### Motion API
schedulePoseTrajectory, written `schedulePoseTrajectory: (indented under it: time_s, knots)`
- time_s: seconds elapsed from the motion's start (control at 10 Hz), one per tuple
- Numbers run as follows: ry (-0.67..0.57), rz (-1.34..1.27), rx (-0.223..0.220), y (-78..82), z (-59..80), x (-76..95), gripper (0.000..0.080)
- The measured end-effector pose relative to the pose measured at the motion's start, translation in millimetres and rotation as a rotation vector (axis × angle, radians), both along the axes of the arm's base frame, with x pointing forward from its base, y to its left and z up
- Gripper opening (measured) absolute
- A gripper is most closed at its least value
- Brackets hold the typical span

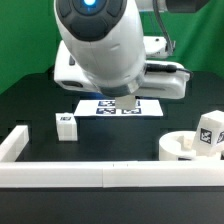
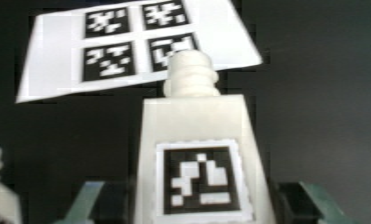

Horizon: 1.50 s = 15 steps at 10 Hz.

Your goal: Assemble stool

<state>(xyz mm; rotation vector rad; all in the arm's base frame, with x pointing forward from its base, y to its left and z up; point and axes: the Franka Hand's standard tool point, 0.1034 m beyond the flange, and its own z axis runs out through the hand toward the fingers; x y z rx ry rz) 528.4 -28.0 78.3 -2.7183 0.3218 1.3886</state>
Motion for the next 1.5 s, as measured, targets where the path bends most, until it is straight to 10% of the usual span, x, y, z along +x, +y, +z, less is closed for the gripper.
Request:
schedulePoseTrajectory:
  time_s: [0.4, 0.8, 1.5]
  knots:
    - [-0.269, -0.057, -0.051, 10.7, 4.4, 19.4, 0.0337]
    - [-0.5, -0.241, -0.015, 30.1, 68.5, 46.6, 0.0337]
    - [-1.005, -0.01, -0.199, 32.2, 48.2, 74.1, 0.0337]
